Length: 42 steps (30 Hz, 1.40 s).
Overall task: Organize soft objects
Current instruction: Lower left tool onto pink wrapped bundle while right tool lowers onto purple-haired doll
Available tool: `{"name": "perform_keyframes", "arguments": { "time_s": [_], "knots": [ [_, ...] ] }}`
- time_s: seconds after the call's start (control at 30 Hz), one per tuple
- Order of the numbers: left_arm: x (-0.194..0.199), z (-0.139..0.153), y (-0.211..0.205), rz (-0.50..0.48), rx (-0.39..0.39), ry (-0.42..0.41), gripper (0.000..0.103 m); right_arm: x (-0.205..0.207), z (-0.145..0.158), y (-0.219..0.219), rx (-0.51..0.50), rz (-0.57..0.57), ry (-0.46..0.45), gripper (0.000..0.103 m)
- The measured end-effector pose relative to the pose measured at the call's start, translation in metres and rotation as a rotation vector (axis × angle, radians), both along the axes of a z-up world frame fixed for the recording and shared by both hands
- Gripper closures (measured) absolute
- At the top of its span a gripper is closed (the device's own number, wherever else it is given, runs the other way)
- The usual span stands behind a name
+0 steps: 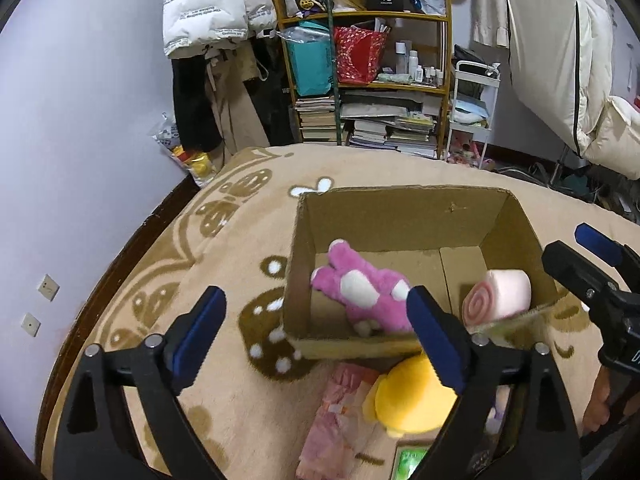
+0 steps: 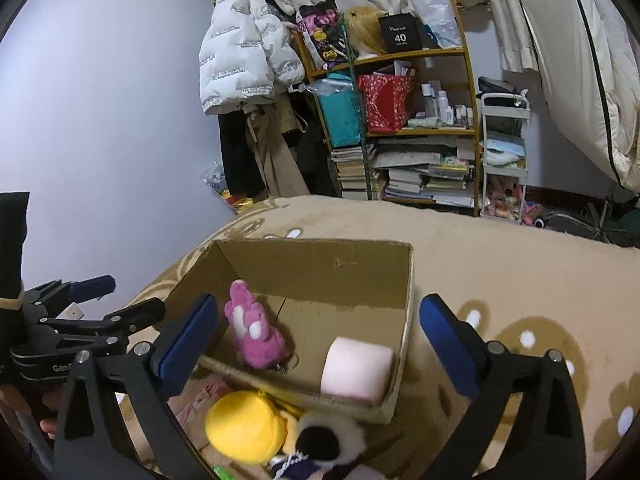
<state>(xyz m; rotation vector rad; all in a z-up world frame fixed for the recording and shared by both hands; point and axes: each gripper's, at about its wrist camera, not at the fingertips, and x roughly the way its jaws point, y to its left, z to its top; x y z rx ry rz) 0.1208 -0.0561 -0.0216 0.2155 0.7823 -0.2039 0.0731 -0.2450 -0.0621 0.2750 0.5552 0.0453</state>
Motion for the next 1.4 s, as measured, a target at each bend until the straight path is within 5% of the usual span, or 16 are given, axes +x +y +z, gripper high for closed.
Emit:
{"name": "perform_keyframes", "arguments": {
  "time_s": [0.23, 0.53, 1.4],
  "knots": [
    [-0.026, 0.006, 0.015, 0.008, 0.038, 0.040, 0.004, -0.031, 0.006, 0.003, 0.012, -0.014, 0.029, 0.000],
    [-0.052, 0.010, 0.038, 0.036, -0.005, 0.113, 0.004, -0.064, 0.006, 0.008, 0.002, -0.046, 0.096, 0.000],
    [-0.025, -0.075, 0.025, 0.072, 0.058, 0.419, 0.004, -0.055, -0.073, -0.010, 0.129, -0.163, 0.440, 0.007]
  ]
}}
